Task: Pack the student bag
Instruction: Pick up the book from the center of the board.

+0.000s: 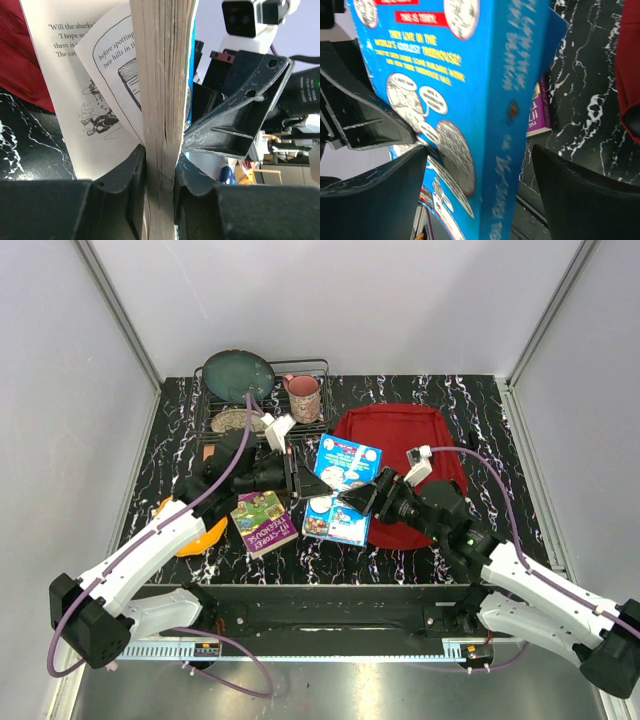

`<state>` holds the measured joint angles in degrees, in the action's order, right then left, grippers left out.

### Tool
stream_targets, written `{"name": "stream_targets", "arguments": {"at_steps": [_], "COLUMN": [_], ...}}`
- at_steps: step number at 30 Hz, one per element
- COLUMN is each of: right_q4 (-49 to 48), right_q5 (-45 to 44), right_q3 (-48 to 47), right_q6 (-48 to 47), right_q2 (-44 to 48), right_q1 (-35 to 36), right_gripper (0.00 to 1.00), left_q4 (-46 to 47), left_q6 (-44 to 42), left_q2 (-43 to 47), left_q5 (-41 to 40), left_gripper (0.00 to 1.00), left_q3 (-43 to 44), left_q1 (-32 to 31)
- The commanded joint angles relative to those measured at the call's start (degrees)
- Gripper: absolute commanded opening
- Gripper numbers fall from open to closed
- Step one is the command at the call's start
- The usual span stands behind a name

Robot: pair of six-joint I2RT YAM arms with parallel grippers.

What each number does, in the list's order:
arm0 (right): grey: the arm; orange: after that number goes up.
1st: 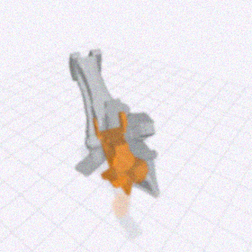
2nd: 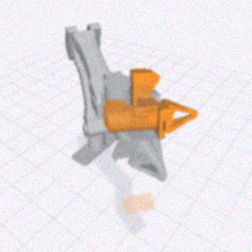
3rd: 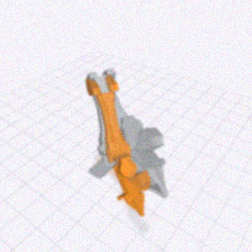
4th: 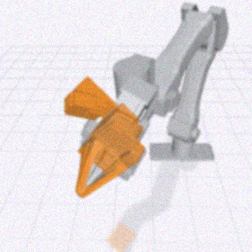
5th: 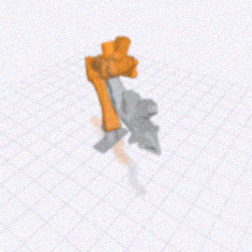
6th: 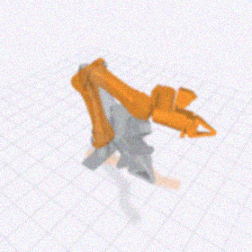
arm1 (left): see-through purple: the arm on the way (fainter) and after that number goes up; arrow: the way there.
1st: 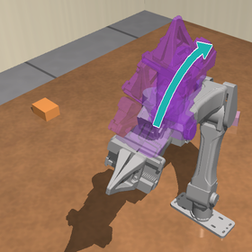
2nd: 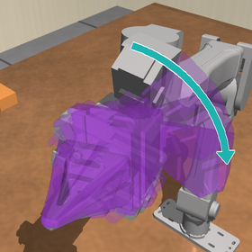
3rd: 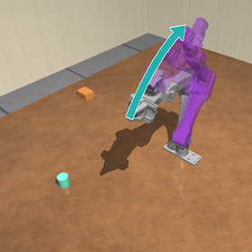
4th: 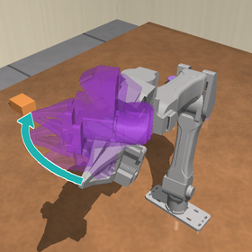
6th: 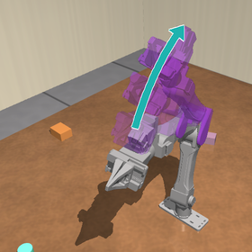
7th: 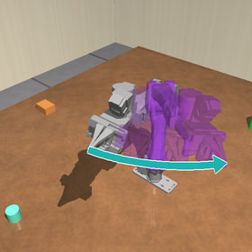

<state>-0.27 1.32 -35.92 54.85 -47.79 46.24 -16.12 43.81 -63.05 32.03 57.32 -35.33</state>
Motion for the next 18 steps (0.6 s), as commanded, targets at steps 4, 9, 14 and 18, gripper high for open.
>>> {"name": "stream_targets", "arguments": {"at_steps": [4,9,14,18], "right_q4": [-11.7,-11.9,-9.1,-8.4], "right_q5": [3.9,2.7,2.5,1.9], "right_q3": [1.0,2.9,3.1,5.0], "right_q6": [1.4,2.2,2.3,2.9], "right_q2": [-0.4,2.2,4.2,6.5], "right_q1": [0.3,0.2,0.2,0.2], "right_gripper": [0.58,0.14,0.00,0.00], "left_q4": [11.6,9.4,2.3,-2.3], "left_q6": [2.2,1.5,-1.4,-4.3], "left_q2": [2.2,2.1,4.8,7.2], "left_q5": [6.4,4.5,-6.8,-13.7], "left_gripper": [0.00,0.33,0.96,0.99], "left_q3": [-1.9,-1.8,-1.0,-0.1], "left_q1": [0.2,0.1,0.1,0.1]}}
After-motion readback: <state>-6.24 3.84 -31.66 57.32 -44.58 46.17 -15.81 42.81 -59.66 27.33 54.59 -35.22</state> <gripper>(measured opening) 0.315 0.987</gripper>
